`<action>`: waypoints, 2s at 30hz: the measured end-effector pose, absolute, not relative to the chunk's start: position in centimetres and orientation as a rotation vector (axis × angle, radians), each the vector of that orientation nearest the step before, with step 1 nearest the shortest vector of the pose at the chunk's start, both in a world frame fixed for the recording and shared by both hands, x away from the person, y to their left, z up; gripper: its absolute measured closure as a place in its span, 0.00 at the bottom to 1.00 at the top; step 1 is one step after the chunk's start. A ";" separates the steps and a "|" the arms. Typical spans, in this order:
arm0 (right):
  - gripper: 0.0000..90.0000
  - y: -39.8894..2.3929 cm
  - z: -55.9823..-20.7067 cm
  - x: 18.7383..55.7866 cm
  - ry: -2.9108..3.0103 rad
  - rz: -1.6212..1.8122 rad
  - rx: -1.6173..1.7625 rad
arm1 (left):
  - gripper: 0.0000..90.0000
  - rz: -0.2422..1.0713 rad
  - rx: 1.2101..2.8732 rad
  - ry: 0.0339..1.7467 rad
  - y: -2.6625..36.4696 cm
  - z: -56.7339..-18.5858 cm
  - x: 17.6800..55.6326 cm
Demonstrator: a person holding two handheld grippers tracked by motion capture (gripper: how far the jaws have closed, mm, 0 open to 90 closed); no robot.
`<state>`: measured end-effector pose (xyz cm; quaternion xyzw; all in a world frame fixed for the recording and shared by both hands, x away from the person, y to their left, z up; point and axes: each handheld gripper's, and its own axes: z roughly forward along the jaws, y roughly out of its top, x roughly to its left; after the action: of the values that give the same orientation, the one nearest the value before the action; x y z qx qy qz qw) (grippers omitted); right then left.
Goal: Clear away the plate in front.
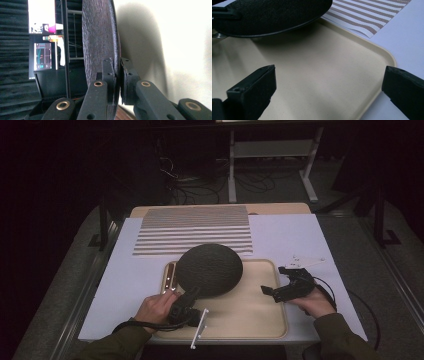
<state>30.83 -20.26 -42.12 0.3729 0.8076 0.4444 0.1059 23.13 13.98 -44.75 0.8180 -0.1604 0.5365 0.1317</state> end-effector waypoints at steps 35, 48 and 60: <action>0.00 -20.1 -42.1 30.9 2.387 1.317 1.089 | 0.94 1.485 2.445 -0.563 12.7 -47.5 21.0; 0.00 -20.1 -42.1 31.0 2.389 1.331 1.080 | 0.80 1.455 2.453 -0.527 13.1 -47.5 21.1; 0.00 -19.9 -42.2 30.9 2.393 1.310 1.079 | 0.63 1.445 2.444 -0.572 14.6 -46.5 20.8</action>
<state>30.88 -19.85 -42.18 0.3657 0.8113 0.4442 0.1037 20.75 14.57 -46.52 0.8375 -0.1961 0.4952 0.1221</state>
